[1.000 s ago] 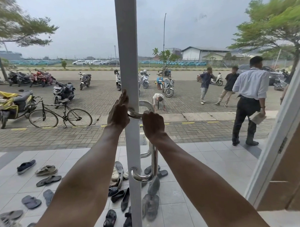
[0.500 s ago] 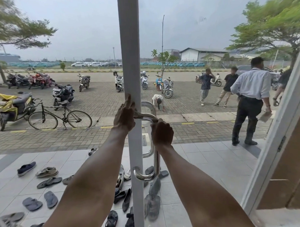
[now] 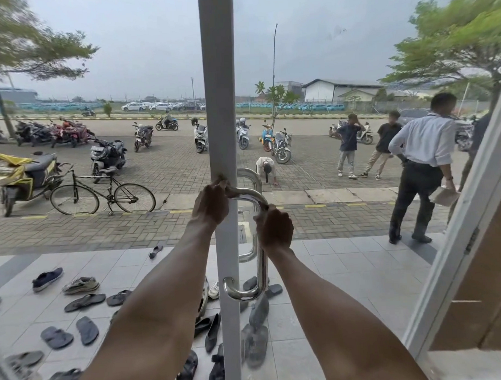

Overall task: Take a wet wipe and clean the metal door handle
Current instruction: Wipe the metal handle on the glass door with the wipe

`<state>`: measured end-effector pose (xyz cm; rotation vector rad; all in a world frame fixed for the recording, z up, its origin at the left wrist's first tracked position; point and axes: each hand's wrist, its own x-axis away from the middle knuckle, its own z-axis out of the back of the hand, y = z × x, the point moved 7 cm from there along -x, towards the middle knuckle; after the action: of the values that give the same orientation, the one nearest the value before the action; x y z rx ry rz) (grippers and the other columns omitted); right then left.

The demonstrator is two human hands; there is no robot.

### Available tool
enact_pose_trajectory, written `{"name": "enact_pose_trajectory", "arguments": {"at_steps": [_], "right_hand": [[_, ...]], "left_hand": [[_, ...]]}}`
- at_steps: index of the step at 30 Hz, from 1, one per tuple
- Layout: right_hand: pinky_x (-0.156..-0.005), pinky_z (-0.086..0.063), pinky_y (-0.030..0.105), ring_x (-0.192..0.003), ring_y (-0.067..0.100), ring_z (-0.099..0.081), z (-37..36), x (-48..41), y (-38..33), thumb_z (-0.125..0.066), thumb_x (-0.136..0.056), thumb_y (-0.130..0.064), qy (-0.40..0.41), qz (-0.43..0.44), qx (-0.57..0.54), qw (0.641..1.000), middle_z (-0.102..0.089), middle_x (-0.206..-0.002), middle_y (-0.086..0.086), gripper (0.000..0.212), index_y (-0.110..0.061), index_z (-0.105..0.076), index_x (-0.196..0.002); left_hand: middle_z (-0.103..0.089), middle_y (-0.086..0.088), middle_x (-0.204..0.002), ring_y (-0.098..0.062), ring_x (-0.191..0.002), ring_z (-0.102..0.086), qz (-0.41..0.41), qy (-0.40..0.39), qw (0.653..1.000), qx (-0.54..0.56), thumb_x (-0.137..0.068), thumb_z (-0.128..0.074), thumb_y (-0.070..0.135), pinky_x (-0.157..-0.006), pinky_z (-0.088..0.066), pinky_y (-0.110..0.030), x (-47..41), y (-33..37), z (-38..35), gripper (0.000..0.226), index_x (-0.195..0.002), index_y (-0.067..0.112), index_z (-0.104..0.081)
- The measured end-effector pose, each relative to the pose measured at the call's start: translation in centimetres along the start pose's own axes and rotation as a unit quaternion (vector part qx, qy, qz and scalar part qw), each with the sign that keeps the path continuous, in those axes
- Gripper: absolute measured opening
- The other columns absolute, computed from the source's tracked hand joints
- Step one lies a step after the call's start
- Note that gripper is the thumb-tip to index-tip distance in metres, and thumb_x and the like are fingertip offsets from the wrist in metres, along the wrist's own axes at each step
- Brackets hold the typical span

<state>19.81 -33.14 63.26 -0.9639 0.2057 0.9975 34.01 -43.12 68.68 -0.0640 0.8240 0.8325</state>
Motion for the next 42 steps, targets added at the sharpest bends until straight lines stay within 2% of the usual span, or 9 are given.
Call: {"name": "enact_pose_trajectory", "arguments": {"at_steps": [7, 10, 15, 24, 29, 33, 36, 40, 42], "right_hand": [[-0.066, -0.055, 0.037, -0.079, 0.034, -0.071, 1.3, -2.2, -4.6, -0.066, -0.089, -0.018, 0.014, 0.149, 0.054, 0.987, -0.074, -0.087, 0.011, 0.016, -0.014, -0.066, -0.104], [-0.071, -0.057, 0.038, -0.084, 0.034, -0.073, 1.2, -1.2, -2.0, -0.070, -0.090, -0.025, 0.020, 0.094, 0.022, 0.995, -0.075, -0.091, 0.012, 0.023, -0.011, -0.068, -0.108], [-0.071, -0.054, 0.034, -0.089, 0.033, -0.072, -1.1, 0.5, 2.2, -0.070, -0.089, -0.037, -0.057, -0.021, -0.011, 0.998, -0.076, -0.094, 0.015, 0.033, -0.007, -0.072, -0.102], [-0.067, -0.059, 0.037, -0.078, 0.032, -0.073, 1.9, -1.7, -2.2, -0.070, -0.086, -0.019, 0.035, 0.106, -0.044, 0.993, -0.076, -0.089, 0.012, 0.019, -0.008, -0.071, -0.103], [-0.073, -0.053, 0.033, -0.089, 0.035, -0.072, -0.9, 0.2, 2.5, -0.073, -0.085, -0.031, -0.056, -0.020, -0.028, 0.998, -0.075, -0.094, 0.017, 0.030, -0.005, -0.073, -0.102], [-0.072, -0.058, 0.035, -0.089, 0.032, -0.072, -3.2, 1.8, 4.3, -0.067, -0.087, -0.029, -0.117, -0.062, -0.041, 0.990, -0.076, -0.093, 0.014, 0.024, -0.009, -0.076, -0.096], [-0.070, -0.054, 0.034, -0.087, 0.034, -0.072, -2.3, 1.6, 3.7, -0.067, -0.088, -0.028, -0.079, -0.055, -0.036, 0.995, -0.075, -0.091, 0.018, 0.025, -0.006, -0.075, -0.095], [-0.063, -0.052, 0.032, -0.075, 0.036, -0.072, 1.3, -0.2, -0.3, -0.069, -0.089, -0.022, 0.065, 0.029, -0.066, 0.995, -0.075, -0.083, 0.017, 0.019, -0.005, -0.073, -0.095], [-0.065, -0.055, 0.034, -0.077, 0.034, -0.072, 2.0, -1.0, -1.9, -0.068, -0.086, -0.017, 0.086, 0.061, -0.078, 0.991, -0.075, -0.085, 0.014, 0.016, -0.008, -0.072, -0.098]], "left_hand": [[-0.073, -0.009, -0.107, -0.035, -0.094, -0.069, 0.033, 0.034, 0.999, 0.012, -0.079, -0.064, -0.001, -0.079, -0.055, -0.037, -0.1, 0.1, 0.3, 0.031, -0.106, 0.012, -0.069], [-0.075, -0.012, -0.104, -0.037, -0.094, -0.069, 0.051, 0.044, 0.998, 0.012, -0.079, -0.063, 0.000, -0.077, -0.054, -0.037, 0.0, 0.1, 0.5, 0.034, -0.109, 0.016, -0.071], [-0.075, -0.013, -0.104, -0.038, -0.098, -0.068, 0.062, 0.055, 0.997, 0.010, -0.080, -0.061, 0.000, -0.079, -0.053, -0.038, 0.0, 0.3, 0.8, 0.036, -0.110, 0.016, -0.073], [-0.074, -0.017, -0.104, -0.038, -0.096, -0.069, 0.082, 0.096, 0.990, 0.059, -0.078, -0.059, -0.006, -0.081, -0.055, -0.039, 0.7, 0.9, 0.7, 0.031, -0.105, 0.005, -0.072], [-0.075, -0.009, -0.093, -0.033, -0.085, -0.069, 0.080, 0.076, 0.993, 0.045, -0.078, -0.061, -0.004, -0.066, -0.047, -0.029, 0.7, 0.7, 0.4, 0.022, -0.092, 0.012, -0.067], [-0.075, -0.009, -0.098, -0.032, -0.089, -0.070, 0.067, 0.066, 0.995, 0.036, -0.079, -0.059, -0.004, -0.069, -0.047, -0.028, 0.5, 0.5, 0.6, 0.027, -0.097, 0.013, -0.068], [-0.076, -0.008, -0.099, -0.031, -0.093, -0.070, 0.072, 0.058, 0.995, 0.047, -0.078, -0.053, -0.006, -0.070, -0.044, -0.024, 0.6, -0.1, 0.4, 0.036, -0.100, 0.016, -0.069], [-0.076, -0.009, -0.097, -0.030, -0.093, -0.070, 0.083, 0.057, 0.993, 0.055, -0.077, -0.051, -0.006, -0.071, -0.041, -0.020, 0.4, -0.5, 0.2, 0.040, -0.102, 0.018, -0.070], [-0.076, -0.009, -0.094, -0.030, -0.091, -0.070, 0.083, 0.055, 0.993, 0.060, -0.077, -0.051, -0.007, -0.070, -0.040, -0.020, 0.3, -0.5, 0.1, 0.038, -0.099, 0.018, -0.070]]}}
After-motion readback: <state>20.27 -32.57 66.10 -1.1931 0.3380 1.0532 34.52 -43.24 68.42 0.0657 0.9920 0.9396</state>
